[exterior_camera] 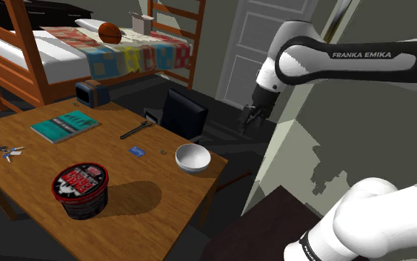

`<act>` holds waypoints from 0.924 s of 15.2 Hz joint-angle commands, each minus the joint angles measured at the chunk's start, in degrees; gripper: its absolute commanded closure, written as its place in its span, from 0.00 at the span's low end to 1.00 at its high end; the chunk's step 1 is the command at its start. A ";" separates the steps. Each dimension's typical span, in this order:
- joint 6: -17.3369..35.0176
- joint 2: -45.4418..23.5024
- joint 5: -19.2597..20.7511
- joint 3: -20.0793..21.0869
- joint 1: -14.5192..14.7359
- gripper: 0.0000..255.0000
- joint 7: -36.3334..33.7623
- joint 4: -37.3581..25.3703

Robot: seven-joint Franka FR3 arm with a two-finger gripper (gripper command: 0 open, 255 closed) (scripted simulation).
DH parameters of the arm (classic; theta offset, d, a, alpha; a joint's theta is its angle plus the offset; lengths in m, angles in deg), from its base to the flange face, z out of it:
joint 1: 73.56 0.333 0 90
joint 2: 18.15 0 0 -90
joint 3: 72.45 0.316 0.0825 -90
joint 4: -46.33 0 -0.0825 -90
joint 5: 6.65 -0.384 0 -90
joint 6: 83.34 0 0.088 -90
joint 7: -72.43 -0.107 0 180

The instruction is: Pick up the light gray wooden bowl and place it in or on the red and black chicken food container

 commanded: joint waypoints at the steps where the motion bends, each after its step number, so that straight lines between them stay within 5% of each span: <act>1: 3.54 -3.48 0.12 -0.55 -0.34 0.00 0.94 0.15; 14: 22.74 -31.50 -1.36 -3.32 -1.76 0.00 6.89 -7.45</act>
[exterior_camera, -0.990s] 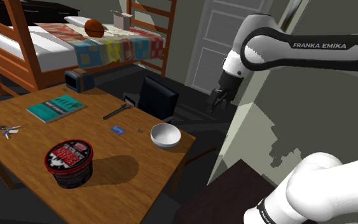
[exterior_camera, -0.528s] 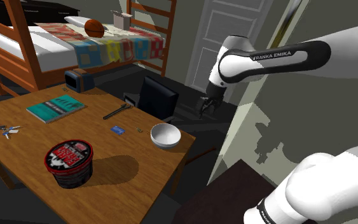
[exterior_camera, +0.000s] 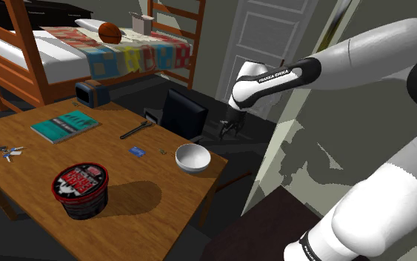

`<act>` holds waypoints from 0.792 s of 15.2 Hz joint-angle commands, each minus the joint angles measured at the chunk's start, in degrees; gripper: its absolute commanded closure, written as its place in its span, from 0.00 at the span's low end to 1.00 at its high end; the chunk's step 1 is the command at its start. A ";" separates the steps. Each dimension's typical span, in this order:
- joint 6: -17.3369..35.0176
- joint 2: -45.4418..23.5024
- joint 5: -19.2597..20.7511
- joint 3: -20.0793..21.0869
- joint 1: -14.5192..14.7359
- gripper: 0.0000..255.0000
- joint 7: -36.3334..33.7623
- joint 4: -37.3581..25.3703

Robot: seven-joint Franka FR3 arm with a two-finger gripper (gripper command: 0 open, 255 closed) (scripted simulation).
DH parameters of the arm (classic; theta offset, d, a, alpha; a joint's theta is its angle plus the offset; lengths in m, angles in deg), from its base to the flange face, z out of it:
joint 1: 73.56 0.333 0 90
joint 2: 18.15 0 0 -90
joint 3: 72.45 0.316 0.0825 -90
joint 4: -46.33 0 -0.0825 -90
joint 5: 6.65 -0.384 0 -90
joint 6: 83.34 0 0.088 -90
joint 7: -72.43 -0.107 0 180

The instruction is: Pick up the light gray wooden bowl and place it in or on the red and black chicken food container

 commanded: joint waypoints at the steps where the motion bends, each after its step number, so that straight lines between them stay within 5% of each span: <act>1: 2.09 -4.29 -0.50 -0.19 -0.11 0.00 0.76 -2.02; 12: 8.80 -29.34 -3.55 -0.35 -2.24 0.00 5.53 -19.19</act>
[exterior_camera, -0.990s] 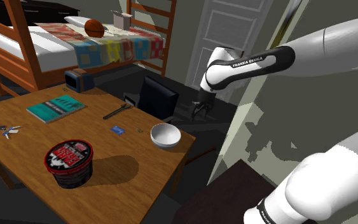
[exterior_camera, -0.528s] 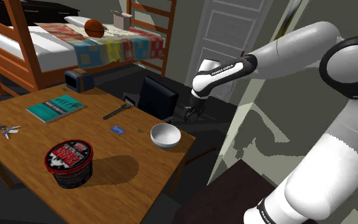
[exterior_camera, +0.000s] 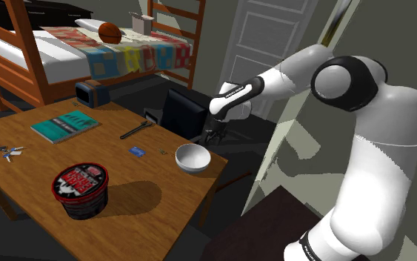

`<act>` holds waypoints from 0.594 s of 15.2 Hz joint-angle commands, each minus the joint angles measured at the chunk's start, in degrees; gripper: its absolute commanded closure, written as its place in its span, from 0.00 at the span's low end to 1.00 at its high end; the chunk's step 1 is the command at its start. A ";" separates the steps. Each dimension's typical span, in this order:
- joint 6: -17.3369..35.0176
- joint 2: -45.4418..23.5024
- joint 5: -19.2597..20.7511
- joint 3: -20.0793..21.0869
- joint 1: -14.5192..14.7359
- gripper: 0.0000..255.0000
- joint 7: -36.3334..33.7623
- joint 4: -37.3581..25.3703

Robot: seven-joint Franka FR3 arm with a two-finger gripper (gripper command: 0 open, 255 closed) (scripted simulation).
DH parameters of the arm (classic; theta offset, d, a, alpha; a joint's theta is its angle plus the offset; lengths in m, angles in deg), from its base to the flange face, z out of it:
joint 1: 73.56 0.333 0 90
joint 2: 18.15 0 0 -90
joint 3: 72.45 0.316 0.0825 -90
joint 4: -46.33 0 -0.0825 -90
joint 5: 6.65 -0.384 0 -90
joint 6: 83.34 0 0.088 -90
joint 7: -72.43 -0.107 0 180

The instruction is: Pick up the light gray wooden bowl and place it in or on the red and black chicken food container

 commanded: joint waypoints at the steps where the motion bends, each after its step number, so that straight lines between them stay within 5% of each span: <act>1: 0.67 -4.24 -0.42 0.09 -0.57 0.00 0.80 -3.35; 4: 0.78 -11.14 -0.80 0.30 -1.30 0.00 1.51 -9.85; 9: 2.83 -13.58 -1.07 0.57 -1.26 0.00 1.69 -10.26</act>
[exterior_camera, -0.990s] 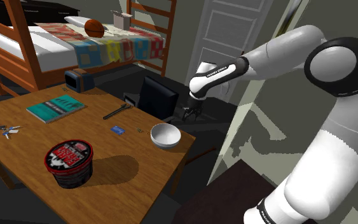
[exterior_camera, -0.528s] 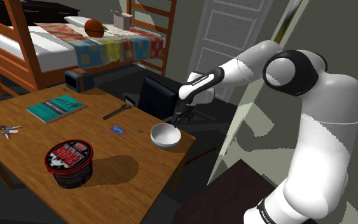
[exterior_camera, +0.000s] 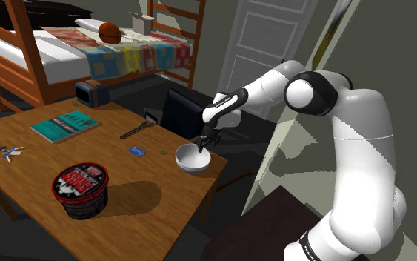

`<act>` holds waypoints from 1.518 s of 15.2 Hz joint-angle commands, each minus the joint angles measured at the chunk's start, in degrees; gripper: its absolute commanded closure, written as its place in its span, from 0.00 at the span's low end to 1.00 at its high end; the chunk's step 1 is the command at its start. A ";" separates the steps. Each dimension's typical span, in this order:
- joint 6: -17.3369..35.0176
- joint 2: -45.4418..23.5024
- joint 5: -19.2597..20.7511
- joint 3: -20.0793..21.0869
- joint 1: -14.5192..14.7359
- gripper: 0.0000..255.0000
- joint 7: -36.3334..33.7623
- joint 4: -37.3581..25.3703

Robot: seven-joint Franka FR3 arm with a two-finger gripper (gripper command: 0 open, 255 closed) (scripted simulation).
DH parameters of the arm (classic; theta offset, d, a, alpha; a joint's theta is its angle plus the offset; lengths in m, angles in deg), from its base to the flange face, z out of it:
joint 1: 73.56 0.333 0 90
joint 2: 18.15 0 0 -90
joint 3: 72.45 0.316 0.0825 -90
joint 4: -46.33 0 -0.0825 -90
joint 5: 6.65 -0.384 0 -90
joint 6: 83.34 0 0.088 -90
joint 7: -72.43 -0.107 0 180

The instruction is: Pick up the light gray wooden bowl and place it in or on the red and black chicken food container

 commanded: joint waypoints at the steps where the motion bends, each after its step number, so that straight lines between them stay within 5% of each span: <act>1: 0.84 -1.25 -0.12 0.11 -0.02 0.00 0.12 -0.44; 11: 2.08 -2.84 -0.28 0.27 0.00 0.00 0.22 -0.81; 12: 2.08 -2.84 -0.28 0.27 0.00 1.00 0.22 -0.81; 23: 1.17 -1.55 -0.16 0.16 0.08 1.00 0.05 -0.43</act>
